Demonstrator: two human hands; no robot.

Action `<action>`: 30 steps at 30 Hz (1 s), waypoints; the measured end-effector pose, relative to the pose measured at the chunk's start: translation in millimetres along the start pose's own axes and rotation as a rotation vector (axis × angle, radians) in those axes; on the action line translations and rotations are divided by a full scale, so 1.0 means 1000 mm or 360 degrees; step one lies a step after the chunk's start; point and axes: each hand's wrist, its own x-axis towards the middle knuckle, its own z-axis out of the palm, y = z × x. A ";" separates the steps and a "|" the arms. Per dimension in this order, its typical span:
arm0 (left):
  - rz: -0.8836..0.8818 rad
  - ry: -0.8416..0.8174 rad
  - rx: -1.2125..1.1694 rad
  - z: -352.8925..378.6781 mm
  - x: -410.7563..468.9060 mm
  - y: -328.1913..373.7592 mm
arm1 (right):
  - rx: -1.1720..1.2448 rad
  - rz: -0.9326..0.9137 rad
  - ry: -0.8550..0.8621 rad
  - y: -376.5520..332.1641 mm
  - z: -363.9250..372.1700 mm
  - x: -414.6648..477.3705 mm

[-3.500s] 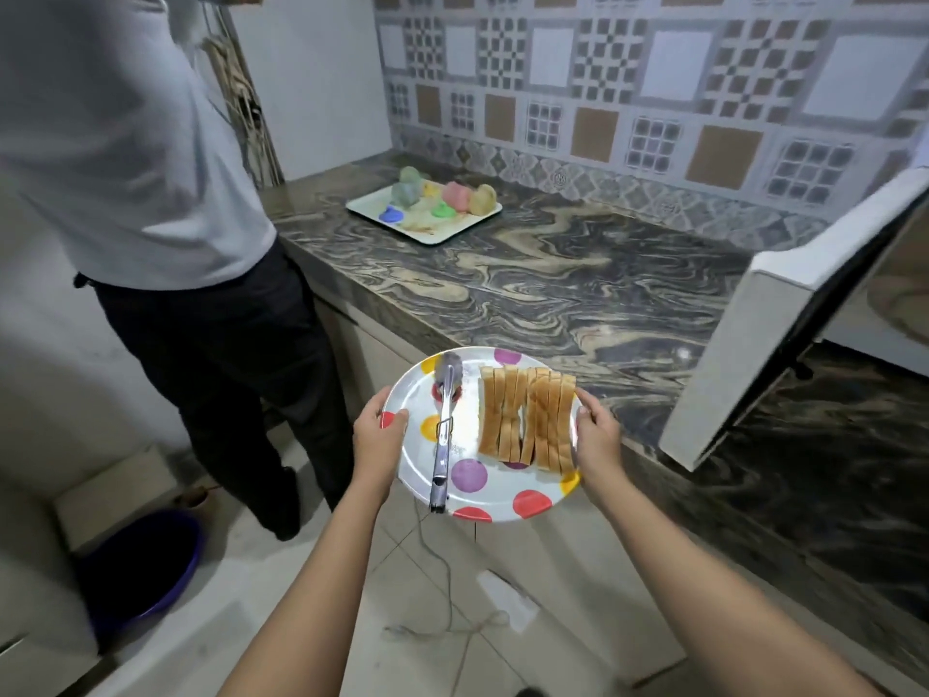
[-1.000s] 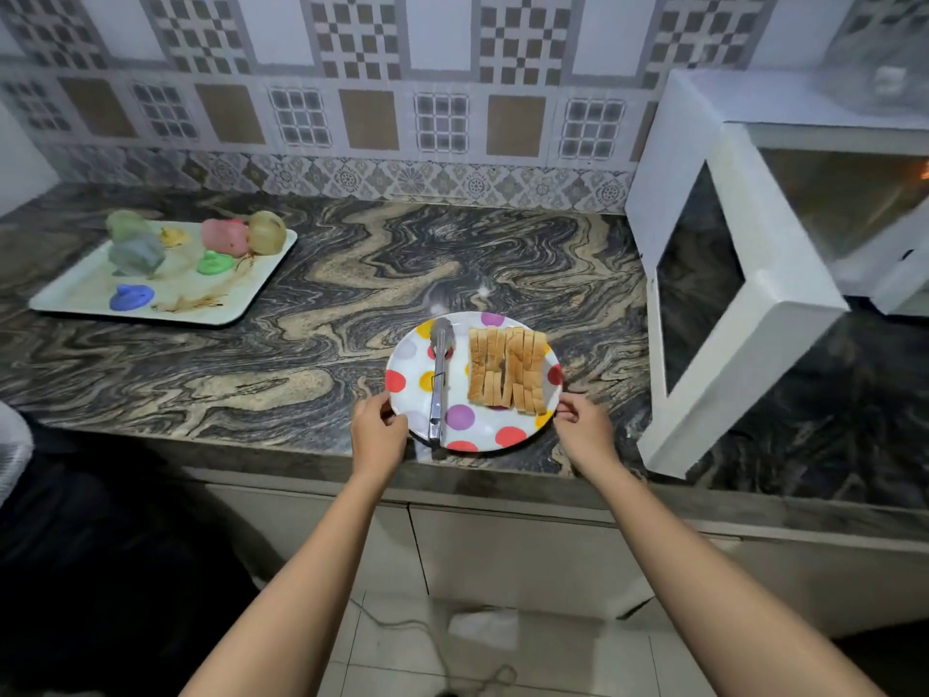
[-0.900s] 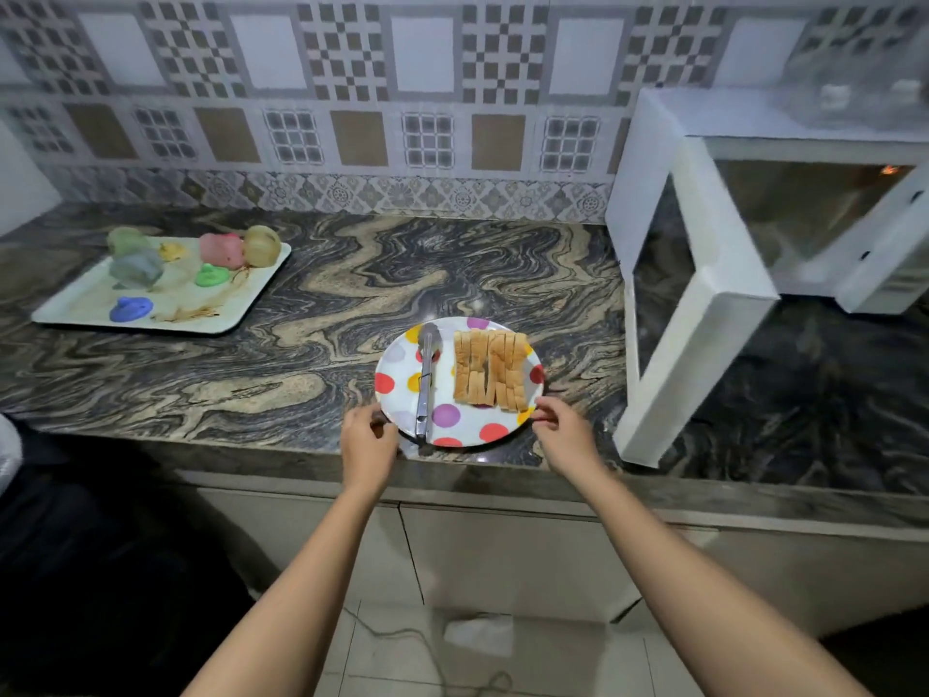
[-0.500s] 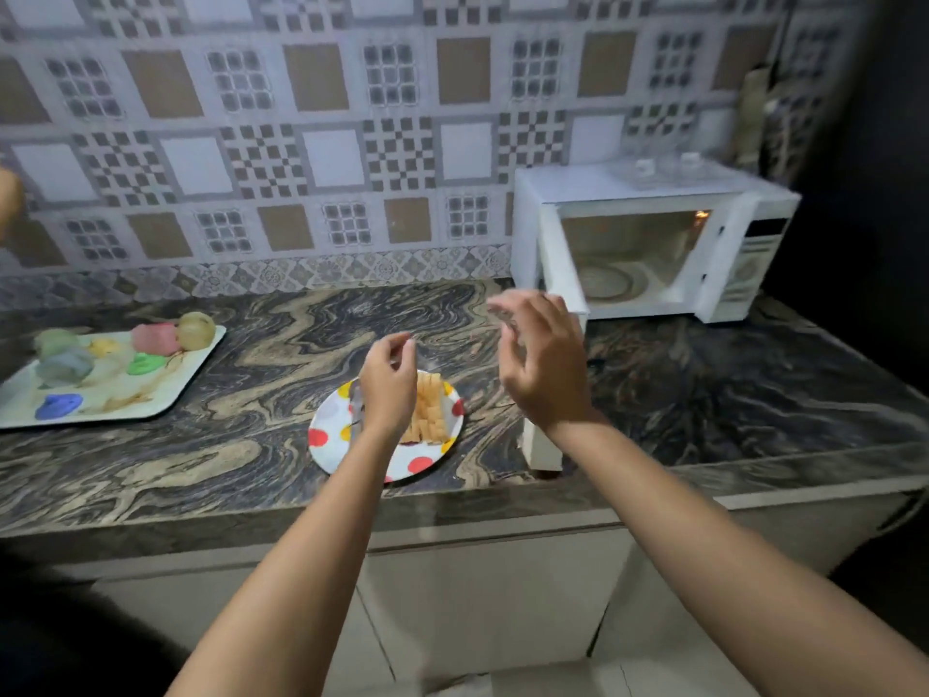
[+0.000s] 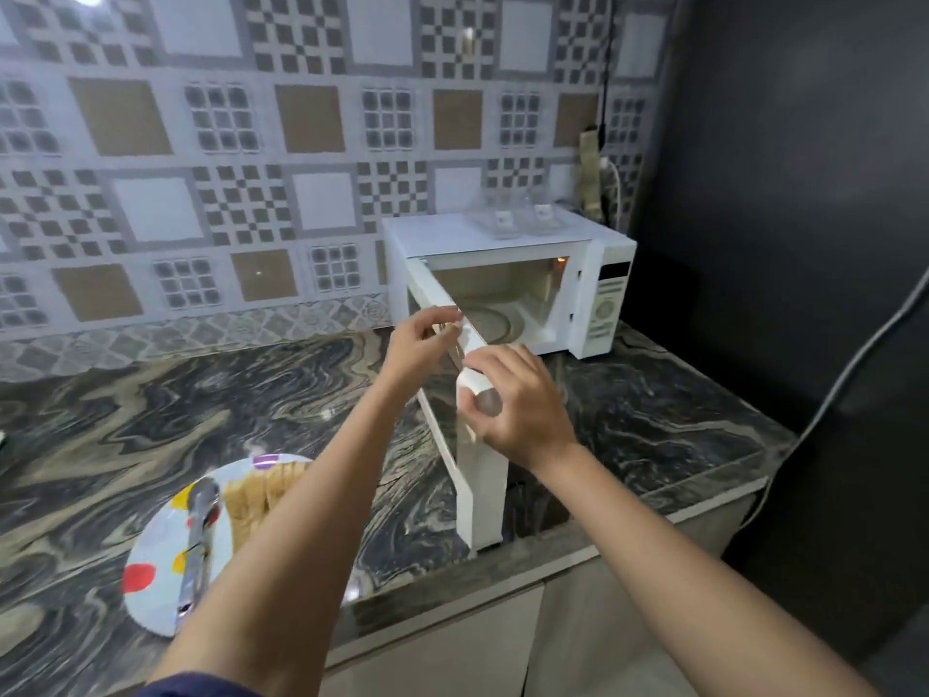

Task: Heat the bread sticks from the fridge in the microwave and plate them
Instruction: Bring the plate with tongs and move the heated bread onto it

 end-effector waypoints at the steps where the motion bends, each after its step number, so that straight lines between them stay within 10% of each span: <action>1: 0.0065 -0.0014 0.0062 0.009 0.005 -0.002 | -0.0022 0.0010 0.0037 0.012 -0.003 -0.001; 16: 0.0358 0.0002 0.0482 0.149 0.106 -0.002 | -0.0076 0.0371 0.0184 0.209 -0.024 0.021; 30: 0.0165 0.0573 0.0748 0.223 0.199 -0.022 | 0.0171 -0.0011 -0.0044 0.379 0.037 0.095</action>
